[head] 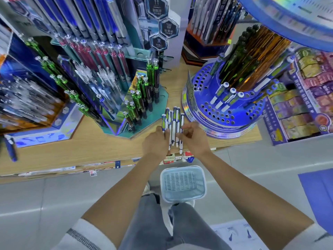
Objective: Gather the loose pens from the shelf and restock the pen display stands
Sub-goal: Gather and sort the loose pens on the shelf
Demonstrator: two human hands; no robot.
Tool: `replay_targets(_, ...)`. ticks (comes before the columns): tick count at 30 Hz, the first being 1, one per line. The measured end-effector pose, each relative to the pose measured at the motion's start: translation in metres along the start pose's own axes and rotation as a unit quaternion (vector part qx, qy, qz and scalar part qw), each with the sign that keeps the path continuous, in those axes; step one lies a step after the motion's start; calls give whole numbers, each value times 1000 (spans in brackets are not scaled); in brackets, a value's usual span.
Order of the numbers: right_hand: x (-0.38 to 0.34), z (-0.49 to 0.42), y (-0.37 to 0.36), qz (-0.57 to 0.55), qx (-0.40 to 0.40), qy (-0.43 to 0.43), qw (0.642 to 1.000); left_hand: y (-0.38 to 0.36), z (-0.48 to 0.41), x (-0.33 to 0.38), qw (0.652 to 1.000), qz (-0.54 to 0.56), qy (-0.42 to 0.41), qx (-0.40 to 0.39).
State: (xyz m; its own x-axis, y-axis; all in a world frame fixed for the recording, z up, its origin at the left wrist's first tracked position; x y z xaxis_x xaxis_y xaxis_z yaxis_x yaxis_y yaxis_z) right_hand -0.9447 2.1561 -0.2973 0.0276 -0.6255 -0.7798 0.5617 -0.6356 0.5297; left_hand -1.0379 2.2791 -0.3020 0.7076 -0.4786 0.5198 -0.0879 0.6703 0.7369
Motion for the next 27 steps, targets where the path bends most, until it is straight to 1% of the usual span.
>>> replay_targets(1, -1, 1, 0, 5, -7, 9, 1000, -1, -3, -1, 1000, -3, 7, -9)
replay_targets(3, -1, 0, 0, 15, -15, 22, 1000, -4, -6, -2, 999, 39, 22, -26)
replay_targets(5, 1, -2, 1, 14, -13, 28, 999, -5, -7, -1, 998, 54, 10, -26)
replay_targets(8, 3, -3, 0, -1, -14, 31, 999, -2, -4, -3, 999, 42, -24, 6)
replay_targets(11, 1, -2, 1, -7, -14, 43, 999, 1, -2, -10, 996, 85, -17, 34)
replay_targets(12, 1, -2, 0, -13, -16, 47, 999, 3, -2, -10, 995, 84, -19, 43)
replay_targets(13, 1, -1, 0, -21, -22, 50, 998, 4, -2, -9, 996, 65, -24, 50)
replay_targets(16, 10, 0, -3, -26, -39, 56, 997, 7, 0, -4, 997, -44, -29, 61)
replay_targets(17, 12, 0, -3, -23, -44, 56, 997, 7, 0, -3, 996, -59, -28, 64)
replay_targets(21, 11, 0, -6, -5, -61, 66, 996, 4, -1, 0, 996, -57, -36, 60)
replay_targets(25, 13, -5, -9, 21, -53, 67, 996, 3, 6, -1, 996, -24, -67, 47)
replay_targets(27, 12, -5, -11, 21, -52, 65, 996, 4, 8, -2, 995, -58, -71, 48)
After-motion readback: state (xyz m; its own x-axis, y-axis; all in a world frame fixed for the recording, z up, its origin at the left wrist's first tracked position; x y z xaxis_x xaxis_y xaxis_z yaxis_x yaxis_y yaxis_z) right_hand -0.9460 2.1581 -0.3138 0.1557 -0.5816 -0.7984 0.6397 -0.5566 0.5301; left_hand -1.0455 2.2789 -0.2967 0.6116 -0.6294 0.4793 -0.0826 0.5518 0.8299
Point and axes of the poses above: each hand's wrist, its own z-axis away from the middle knuckle, its own y-axis out of the back of the hand, x = y × z, the point moved 8 cm from there along -z, towards the middle knuckle, and after that the axes turned 1 degree about -y, right-handed, at the moved point
